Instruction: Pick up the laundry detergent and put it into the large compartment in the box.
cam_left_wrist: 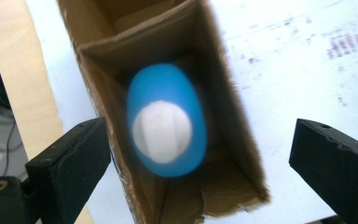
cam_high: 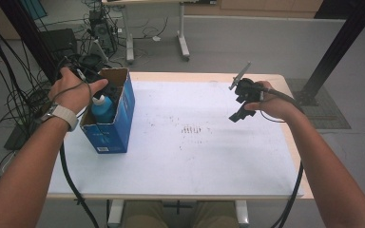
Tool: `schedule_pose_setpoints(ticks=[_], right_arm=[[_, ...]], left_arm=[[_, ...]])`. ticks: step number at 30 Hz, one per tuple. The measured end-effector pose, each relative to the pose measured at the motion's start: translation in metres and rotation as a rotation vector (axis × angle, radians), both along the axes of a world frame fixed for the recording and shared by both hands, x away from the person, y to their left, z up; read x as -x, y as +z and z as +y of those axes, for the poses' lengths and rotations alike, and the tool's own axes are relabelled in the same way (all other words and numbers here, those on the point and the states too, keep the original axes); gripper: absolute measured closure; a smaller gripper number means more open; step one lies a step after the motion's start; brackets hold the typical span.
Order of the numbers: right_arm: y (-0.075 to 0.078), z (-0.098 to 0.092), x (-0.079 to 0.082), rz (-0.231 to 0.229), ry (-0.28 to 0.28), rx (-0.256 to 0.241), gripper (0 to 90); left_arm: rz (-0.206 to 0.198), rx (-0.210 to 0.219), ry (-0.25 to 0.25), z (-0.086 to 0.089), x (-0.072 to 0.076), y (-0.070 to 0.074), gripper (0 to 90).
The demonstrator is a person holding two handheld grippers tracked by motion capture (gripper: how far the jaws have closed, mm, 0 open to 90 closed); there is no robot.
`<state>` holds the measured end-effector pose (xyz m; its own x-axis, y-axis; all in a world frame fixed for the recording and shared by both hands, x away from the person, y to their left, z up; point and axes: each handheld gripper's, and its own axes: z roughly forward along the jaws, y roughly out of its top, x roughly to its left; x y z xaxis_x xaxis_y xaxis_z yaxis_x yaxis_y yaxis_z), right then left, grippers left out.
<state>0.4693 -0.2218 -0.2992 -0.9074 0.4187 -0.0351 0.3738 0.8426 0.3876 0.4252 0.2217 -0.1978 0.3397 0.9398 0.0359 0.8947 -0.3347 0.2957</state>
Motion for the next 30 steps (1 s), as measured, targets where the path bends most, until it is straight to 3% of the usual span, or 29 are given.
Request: schedule_pose_setpoints(ticks=[4, 12, 24, 30], right_arm=[[0.001, -0.001, 0.001, -0.002, -0.005, -0.002, 8.4], [0.005, -0.003, 0.002, -0.012, -0.003, -0.008, 8.4], [0.006, -0.005, 0.003, -0.017, -0.005, -0.009, 8.4], [0.007, -0.005, 0.004, -0.020, -0.007, -0.013, 8.3]], left_arm=[[-0.041, 0.003, -0.083, -0.014, 0.009, 0.020, 6.1], [-0.056, -0.020, -0.140, -0.035, 0.014, 0.037, 6.4], [-0.042, -0.034, -0.195, -0.058, 0.019, 0.043, 6.6], [-0.023, -0.048, -0.269, -0.072, 0.021, 0.040, 6.6]])
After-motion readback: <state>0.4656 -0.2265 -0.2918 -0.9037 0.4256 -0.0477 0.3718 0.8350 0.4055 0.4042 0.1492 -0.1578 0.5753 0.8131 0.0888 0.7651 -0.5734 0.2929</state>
